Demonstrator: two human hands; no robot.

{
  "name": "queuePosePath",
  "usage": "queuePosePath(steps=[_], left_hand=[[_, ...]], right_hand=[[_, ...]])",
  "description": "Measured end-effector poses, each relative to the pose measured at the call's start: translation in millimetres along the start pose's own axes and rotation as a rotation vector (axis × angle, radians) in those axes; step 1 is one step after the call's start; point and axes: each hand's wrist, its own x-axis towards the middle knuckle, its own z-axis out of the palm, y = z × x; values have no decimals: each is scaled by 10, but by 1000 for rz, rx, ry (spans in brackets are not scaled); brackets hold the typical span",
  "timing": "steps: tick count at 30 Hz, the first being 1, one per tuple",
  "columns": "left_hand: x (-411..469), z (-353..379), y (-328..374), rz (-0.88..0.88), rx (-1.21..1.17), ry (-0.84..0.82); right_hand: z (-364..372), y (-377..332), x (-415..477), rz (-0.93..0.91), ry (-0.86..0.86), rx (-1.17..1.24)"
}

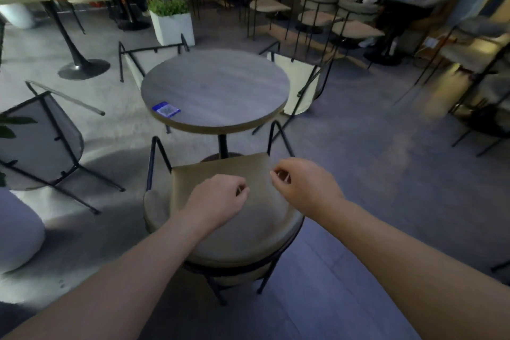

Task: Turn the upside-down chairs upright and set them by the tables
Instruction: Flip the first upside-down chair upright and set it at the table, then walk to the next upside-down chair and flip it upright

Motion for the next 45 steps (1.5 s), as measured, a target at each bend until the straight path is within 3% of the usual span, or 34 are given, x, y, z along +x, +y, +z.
queuePosePath(steps=[3, 8, 13, 24, 45], left_hand=[[306, -703, 818, 104, 48, 92], [820, -1628, 2192, 131, -4, 141], [1485, -2008, 3310, 192, -31, 173], [3288, -2024, 4628, 255, 56, 179], [8414, -1601, 5293, 336, 86, 176]], right_hand=[[-1063, 164, 66, 30, 70, -24], [-2819, 734, 71, 181, 160, -1], [-3781, 1501, 127, 229, 225, -94], [-4550, 3147, 1026, 314, 204, -103], [-5279, 6268, 4834, 275, 199, -126]])
